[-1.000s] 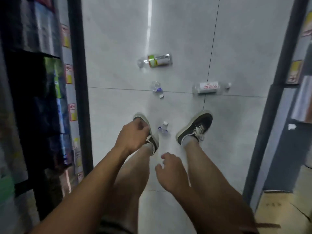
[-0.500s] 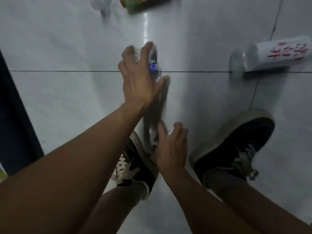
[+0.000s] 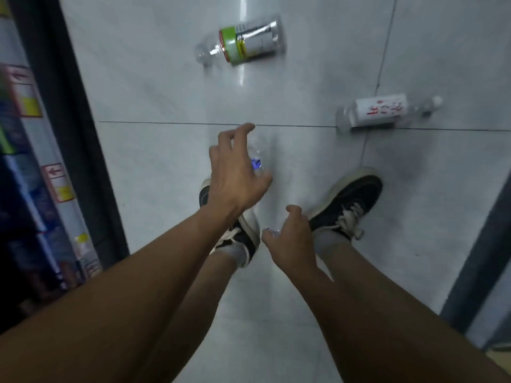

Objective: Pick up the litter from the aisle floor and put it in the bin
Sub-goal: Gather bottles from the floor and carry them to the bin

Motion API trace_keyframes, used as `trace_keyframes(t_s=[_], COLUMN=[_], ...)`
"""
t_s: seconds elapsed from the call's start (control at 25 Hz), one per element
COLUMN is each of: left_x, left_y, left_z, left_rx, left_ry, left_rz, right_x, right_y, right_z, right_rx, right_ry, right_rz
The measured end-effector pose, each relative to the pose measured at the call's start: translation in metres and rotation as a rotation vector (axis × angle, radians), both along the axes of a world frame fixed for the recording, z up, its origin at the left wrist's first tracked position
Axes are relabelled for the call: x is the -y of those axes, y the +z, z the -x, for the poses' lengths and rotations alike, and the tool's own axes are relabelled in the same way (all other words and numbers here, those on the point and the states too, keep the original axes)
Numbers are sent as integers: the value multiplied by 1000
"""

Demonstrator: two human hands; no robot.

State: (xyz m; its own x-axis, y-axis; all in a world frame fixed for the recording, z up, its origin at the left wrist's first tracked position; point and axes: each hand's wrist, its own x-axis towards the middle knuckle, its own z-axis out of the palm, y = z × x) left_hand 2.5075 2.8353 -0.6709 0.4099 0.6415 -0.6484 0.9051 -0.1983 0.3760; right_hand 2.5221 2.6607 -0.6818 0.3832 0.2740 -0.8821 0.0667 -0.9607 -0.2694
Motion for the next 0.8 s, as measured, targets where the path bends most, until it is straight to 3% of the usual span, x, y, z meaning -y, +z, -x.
trace_keyframes(t_s=[0.28, 0.48, 0.8], left_x=[-13, -27, -32], left_y=[280, 451, 604], left_z=[1, -26, -71], left_rx=[35, 28, 163], left_ry=[-138, -362, -611], left_rz=[58, 81, -52], right_x=[-17, -16, -4], right_y=[266, 431, 598], right_z=[-75, -127, -180], right_rx=[45, 121, 174], right_ry=[84, 22, 16], right_rz=[-79, -114, -279])
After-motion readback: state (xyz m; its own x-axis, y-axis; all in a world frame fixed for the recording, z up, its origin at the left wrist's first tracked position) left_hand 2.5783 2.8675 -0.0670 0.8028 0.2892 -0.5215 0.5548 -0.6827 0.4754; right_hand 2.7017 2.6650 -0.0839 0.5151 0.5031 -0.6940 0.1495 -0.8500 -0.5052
